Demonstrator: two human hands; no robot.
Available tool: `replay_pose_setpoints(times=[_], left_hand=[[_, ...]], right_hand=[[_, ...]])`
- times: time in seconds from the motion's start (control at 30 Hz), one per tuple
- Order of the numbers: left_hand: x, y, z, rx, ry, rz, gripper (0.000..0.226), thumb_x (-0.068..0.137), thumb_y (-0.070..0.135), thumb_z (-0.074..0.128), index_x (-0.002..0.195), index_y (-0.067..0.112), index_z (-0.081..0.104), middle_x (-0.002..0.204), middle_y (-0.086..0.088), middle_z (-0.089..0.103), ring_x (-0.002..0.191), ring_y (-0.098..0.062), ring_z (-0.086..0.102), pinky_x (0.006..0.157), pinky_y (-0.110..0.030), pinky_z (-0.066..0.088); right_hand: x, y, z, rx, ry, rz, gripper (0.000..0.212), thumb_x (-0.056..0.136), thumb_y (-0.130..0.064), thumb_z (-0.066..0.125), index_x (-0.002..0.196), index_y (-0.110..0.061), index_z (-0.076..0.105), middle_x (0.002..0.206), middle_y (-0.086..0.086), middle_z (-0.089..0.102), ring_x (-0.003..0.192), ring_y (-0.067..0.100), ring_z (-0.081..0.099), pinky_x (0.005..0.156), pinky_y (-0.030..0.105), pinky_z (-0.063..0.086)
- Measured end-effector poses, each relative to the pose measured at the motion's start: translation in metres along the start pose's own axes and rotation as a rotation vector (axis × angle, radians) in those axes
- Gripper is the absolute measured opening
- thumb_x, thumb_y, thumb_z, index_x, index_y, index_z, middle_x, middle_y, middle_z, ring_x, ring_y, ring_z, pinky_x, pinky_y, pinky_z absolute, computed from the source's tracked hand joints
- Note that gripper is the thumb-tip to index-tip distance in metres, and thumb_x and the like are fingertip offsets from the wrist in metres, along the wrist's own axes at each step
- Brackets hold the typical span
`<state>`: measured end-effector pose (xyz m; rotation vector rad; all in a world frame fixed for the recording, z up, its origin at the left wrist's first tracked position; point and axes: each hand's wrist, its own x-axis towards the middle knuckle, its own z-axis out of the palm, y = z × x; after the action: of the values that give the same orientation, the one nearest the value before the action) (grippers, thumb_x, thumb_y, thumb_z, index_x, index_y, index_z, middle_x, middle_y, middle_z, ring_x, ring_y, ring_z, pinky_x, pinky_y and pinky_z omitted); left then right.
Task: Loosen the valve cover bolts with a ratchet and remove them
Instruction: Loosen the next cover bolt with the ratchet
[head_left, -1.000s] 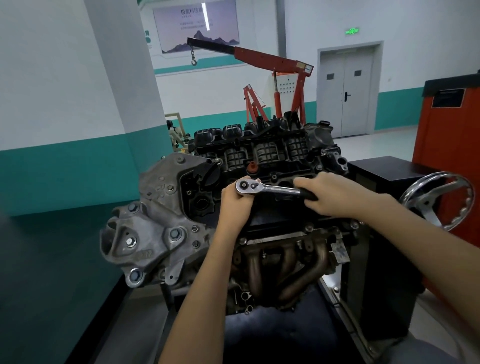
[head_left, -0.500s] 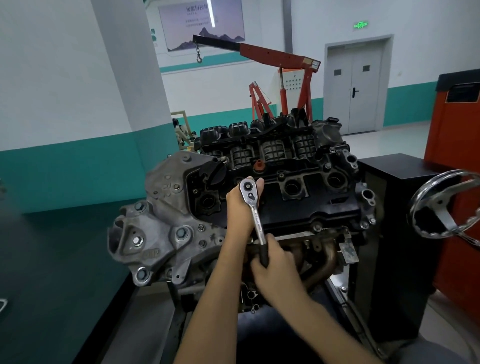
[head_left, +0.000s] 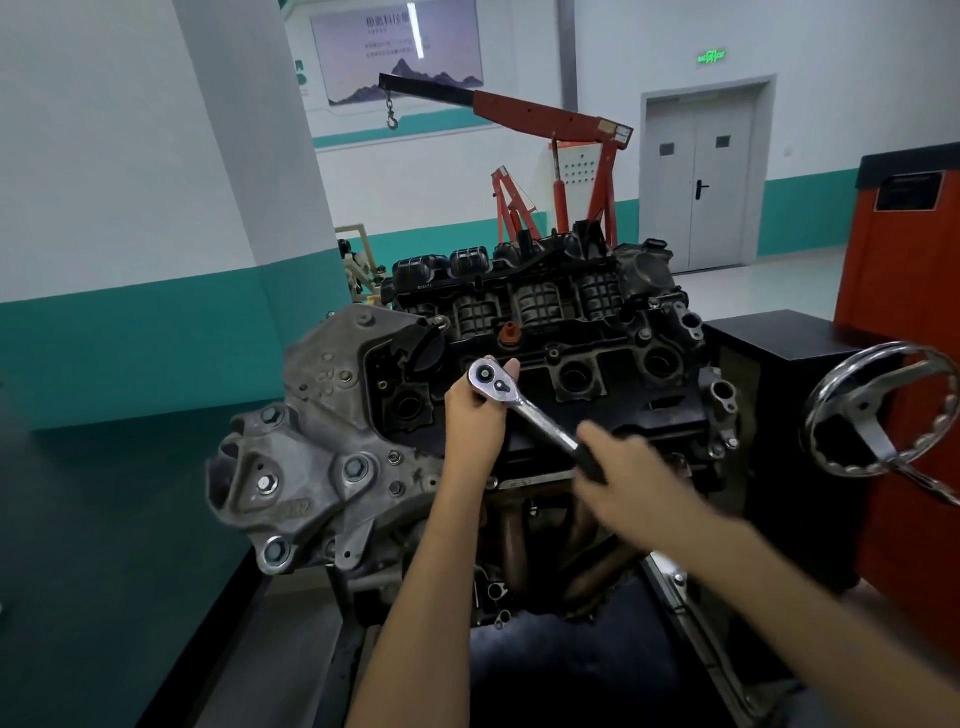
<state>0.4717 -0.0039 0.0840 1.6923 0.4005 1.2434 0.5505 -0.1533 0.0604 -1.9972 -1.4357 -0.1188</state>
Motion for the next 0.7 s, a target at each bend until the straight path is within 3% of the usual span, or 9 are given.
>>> replay_pose_setpoints(times=[0.07,0.13,0.2,0.3,0.4,0.53,0.6,0.7], left_hand=[[0.001,0.002,0.002,-0.006,0.019,-0.007,0.046,0.096,0.015,0.062,0.063,0.017,0.029,0.057,0.006,0.028,0.058,-0.01,0.026,0.057,-0.019,0.03],[0.002,0.002,0.001,0.032,0.029,-0.022,0.043,0.095,0.019,0.062,0.066,0.008,0.033,0.064,-0.008,0.028,0.062,-0.015,0.026,0.056,-0.022,0.029],[0.005,0.002,-0.001,0.094,0.035,-0.034,0.041,0.095,0.023,0.063,0.069,0.006,0.037,0.067,-0.01,0.032,0.062,-0.016,0.028,0.055,-0.024,0.029],[0.007,0.001,-0.005,0.069,-0.004,-0.071,0.044,0.093,0.026,0.063,0.062,0.018,0.033,0.062,-0.003,0.031,0.063,-0.017,0.028,0.06,-0.031,0.027],[0.008,0.003,-0.005,0.091,-0.095,-0.01,0.049,0.093,0.023,0.062,0.054,0.027,0.034,0.055,0.012,0.033,0.06,-0.01,0.031,0.06,-0.026,0.029],[0.008,0.003,-0.003,0.088,-0.052,0.01,0.044,0.093,0.01,0.057,0.057,0.035,0.062,0.066,0.013,0.054,0.073,-0.006,0.049,0.073,-0.026,0.039],[0.005,0.0,-0.005,0.034,-0.012,-0.007,0.039,0.094,0.01,0.058,0.062,0.031,0.063,0.063,0.006,0.055,0.069,0.0,0.051,0.073,-0.024,0.041],[0.0,-0.001,-0.002,-0.011,0.031,-0.011,0.043,0.095,0.015,0.061,0.058,0.024,0.042,0.051,0.011,0.042,0.057,0.001,0.041,0.064,-0.021,0.039]], right_hand=[[-0.017,-0.027,0.039,0.252,0.038,0.114,0.019,0.089,-0.017,0.058,0.095,-0.024,0.041,0.071,0.003,0.053,0.061,0.02,0.054,0.053,0.023,0.04],[-0.02,-0.054,0.073,0.408,0.091,0.169,0.019,0.09,-0.013,0.055,0.105,-0.016,0.045,0.074,0.005,0.056,0.065,0.021,0.059,0.057,0.026,0.047],[-0.02,-0.068,0.085,0.501,0.099,0.187,0.024,0.09,-0.011,0.053,0.113,-0.01,0.046,0.076,0.006,0.058,0.067,0.021,0.061,0.058,0.027,0.05],[-0.016,-0.044,0.057,0.36,0.007,0.129,0.021,0.089,-0.01,0.055,0.108,-0.014,0.047,0.077,0.007,0.055,0.068,0.027,0.058,0.058,0.026,0.044],[0.004,0.002,-0.009,0.023,-0.106,-0.032,0.029,0.09,-0.013,0.057,0.118,-0.014,0.051,0.078,0.006,0.053,0.065,0.024,0.054,0.06,0.026,0.042],[0.052,0.017,-0.078,-0.412,-0.169,-0.206,0.021,0.091,-0.019,0.058,0.111,-0.02,0.05,0.066,-0.009,0.045,0.057,0.012,0.048,0.055,0.026,0.039],[0.053,0.012,-0.072,-0.424,-0.12,-0.2,0.021,0.091,-0.021,0.058,0.11,-0.021,0.048,0.068,-0.006,0.046,0.062,0.019,0.051,0.057,0.031,0.041],[0.017,0.005,-0.027,-0.198,-0.003,-0.076,0.016,0.089,-0.021,0.059,0.099,-0.021,0.046,0.073,0.005,0.052,0.068,0.03,0.06,0.06,0.034,0.047]])
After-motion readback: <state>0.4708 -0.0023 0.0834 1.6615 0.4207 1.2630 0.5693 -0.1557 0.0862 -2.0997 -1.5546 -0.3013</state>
